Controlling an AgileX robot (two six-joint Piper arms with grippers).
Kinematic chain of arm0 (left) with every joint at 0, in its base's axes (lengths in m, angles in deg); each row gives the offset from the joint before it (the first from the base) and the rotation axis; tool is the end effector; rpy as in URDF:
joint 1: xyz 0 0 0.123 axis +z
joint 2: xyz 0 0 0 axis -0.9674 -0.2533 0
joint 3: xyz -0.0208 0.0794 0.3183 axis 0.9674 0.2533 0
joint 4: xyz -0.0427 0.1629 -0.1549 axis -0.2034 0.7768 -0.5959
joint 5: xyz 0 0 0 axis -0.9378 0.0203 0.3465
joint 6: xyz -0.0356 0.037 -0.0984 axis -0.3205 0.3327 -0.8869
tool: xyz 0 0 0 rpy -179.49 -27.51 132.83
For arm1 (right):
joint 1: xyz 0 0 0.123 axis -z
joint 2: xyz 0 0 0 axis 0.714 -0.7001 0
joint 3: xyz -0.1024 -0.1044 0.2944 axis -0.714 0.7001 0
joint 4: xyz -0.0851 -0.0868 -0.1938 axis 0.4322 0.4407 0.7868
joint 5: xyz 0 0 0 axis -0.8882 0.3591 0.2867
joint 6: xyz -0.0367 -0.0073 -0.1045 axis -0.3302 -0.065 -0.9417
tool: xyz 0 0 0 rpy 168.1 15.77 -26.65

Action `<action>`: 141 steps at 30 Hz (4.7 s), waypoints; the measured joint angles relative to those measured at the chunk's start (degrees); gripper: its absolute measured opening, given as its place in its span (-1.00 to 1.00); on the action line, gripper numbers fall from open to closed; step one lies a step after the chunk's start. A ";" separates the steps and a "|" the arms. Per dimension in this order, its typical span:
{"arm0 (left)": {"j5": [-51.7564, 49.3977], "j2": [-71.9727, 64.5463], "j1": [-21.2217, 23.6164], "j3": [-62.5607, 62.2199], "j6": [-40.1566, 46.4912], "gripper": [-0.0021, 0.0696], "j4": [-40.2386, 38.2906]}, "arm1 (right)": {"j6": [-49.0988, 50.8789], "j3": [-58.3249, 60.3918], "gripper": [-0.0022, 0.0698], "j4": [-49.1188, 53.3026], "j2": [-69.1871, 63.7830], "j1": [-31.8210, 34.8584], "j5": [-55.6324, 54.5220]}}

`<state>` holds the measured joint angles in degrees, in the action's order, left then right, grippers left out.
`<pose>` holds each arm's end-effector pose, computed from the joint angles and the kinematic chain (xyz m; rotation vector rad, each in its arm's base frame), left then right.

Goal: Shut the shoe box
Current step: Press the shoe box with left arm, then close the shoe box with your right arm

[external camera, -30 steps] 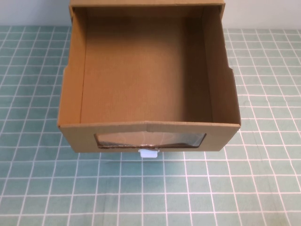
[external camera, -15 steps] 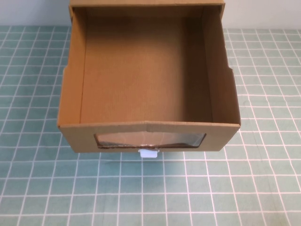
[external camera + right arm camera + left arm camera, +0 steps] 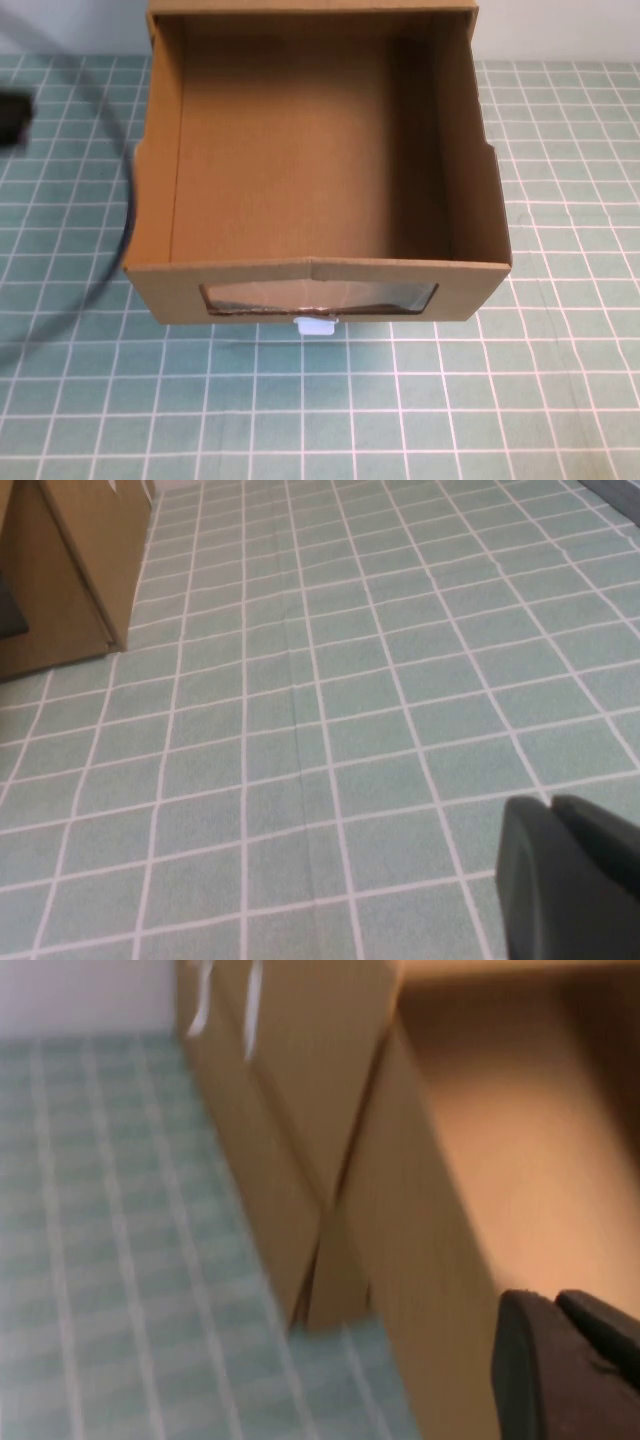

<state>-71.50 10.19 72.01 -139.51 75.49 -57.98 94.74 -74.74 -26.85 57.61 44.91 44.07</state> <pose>0.1750 -0.0485 0.4200 0.3082 2.0414 -0.3794 0.0050 -0.0005 0.1679 0.1297 1.8407 0.1072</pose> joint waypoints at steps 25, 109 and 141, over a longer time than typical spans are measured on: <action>-6.47 -45.27 -5.51 -42.63 18.47 -0.96 -16.84 | 0.00 0.00 -0.97 -0.24 0.00 0.00 -1.04; -6.71 -45.60 -5.51 -43.10 17.86 -0.96 -15.97 | -9.69 -85.34 -0.97 -17.24 -91.19 -35.35 19.07; -6.84 -45.60 -5.51 -43.22 17.86 -0.96 -15.97 | -30.87 -96.70 -0.97 -41.14 -104.29 -25.93 7.69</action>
<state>-78.34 -35.41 66.50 -182.73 93.34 -73.95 63.87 -171.44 -67.99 -46.68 18.98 51.76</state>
